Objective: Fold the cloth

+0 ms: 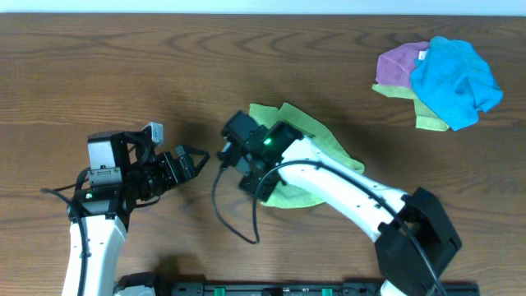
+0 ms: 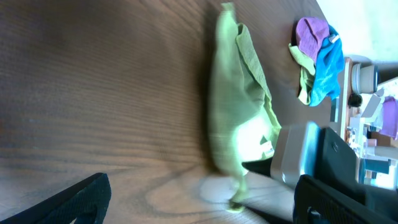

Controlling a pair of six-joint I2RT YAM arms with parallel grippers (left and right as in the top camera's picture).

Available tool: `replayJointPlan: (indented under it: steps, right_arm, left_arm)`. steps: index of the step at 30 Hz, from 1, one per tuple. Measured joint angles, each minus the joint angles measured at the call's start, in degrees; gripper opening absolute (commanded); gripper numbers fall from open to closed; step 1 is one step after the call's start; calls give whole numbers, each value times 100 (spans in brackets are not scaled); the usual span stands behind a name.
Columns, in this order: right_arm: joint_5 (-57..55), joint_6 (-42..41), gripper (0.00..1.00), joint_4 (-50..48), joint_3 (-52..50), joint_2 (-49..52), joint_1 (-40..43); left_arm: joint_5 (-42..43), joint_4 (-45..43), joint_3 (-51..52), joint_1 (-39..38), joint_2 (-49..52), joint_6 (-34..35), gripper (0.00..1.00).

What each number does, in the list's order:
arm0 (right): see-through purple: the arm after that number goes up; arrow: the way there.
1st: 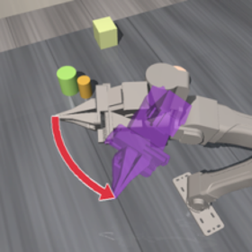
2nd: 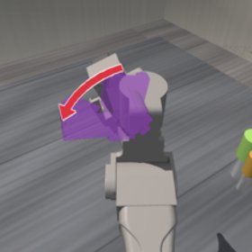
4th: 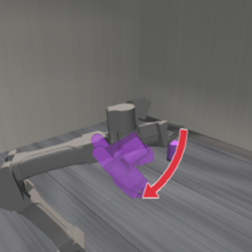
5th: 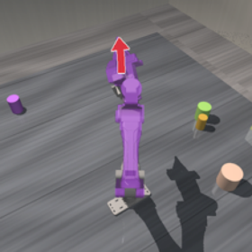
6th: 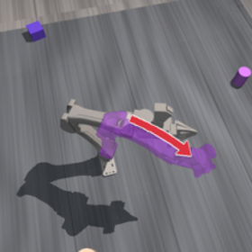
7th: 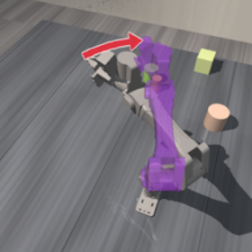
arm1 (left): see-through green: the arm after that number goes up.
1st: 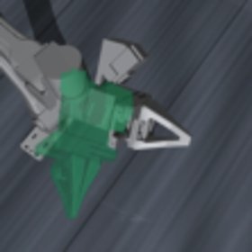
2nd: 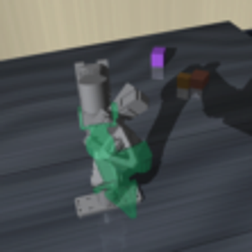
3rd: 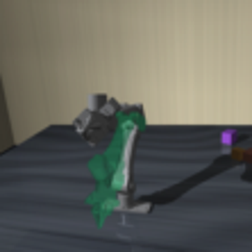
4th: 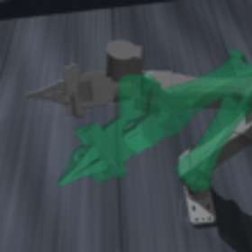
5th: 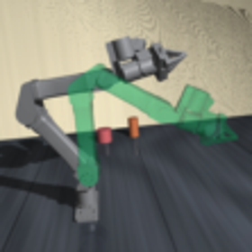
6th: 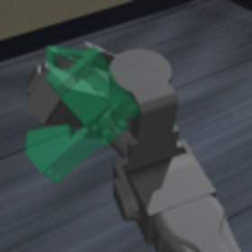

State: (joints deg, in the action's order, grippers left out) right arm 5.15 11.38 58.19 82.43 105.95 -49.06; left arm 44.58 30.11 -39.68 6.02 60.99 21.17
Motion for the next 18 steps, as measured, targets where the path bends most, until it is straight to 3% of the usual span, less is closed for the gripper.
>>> replayJointPlan:
  steps: [6,11,14,18]
  right_arm:
    - [-437,-249,62,-365,0,0,-81]
    - [-999,-507,57,-129,0,0,105]
    - [-1141,-894,55,-83,0,0,413]
    - [-914,-1292,60,-57,0,-7,1174]
  left_arm:
    - [2,0,0,-2,0,0,95]
    - [2,2,0,0,0,0,96]
    - [2,4,0,0,0,2,95]
    - [11,114,0,0,0,2,96]
